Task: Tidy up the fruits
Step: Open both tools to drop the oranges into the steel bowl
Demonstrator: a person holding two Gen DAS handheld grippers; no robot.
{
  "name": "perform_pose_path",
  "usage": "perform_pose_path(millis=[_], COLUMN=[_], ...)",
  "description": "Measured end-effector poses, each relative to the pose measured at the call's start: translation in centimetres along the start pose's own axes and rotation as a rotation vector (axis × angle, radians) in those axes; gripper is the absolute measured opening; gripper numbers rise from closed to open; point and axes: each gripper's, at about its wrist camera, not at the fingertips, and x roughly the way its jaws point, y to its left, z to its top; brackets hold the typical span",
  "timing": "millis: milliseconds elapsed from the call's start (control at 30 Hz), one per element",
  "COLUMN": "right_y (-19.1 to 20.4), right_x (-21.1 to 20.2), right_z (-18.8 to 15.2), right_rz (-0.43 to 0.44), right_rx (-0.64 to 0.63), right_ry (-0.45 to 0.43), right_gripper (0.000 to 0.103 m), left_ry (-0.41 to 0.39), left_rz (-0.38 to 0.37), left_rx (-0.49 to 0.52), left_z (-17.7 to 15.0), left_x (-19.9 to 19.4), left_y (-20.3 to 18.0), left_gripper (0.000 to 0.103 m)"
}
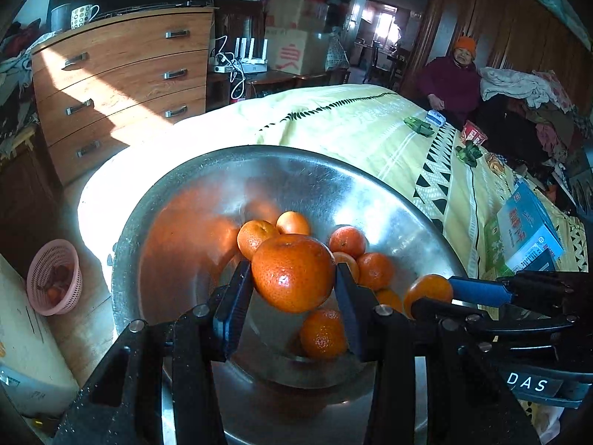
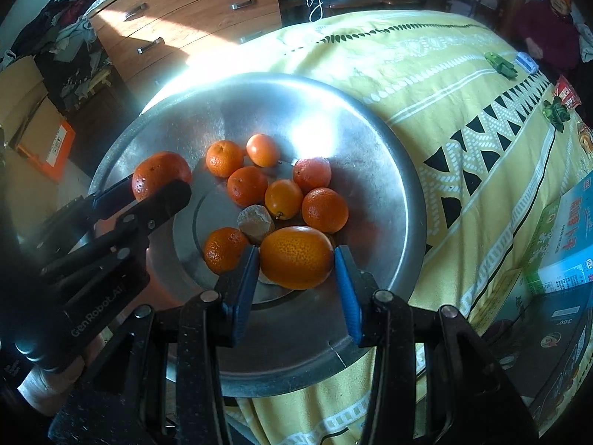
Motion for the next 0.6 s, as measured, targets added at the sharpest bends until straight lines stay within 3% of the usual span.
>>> perform_pose_path(millis=[200,433,567,600], right_y=[-0.3,-0.3,-0.1,0.0], right_x=[0.4,-0.1,-1.4,-2.0], right_z=[0.2,0.3,0.3,0.2], right_rz=[0.002,0.010,0.001,0.002], right_rx=[0.010,0.014,0.014,0.011], right_ry=[0.007,-0.013,-0.053,-0.066], right_gripper=[0.043,0.043,0.063,0.064], left_ry=[0.003,-0.029,-0.035,-0.039], left_rz=[0.004,0.028,0.033,0.035], left_rx=[-0.016,-0.028,-0.048,-0.046], left_z=[0.3,0.4,0.4,0.5], left_x=[0.3,-0.4,-0.8,-0.9], left_y=[0.2,0.3,0.6,0.5], left_gripper=[0.047,0.069,0.072,0.072])
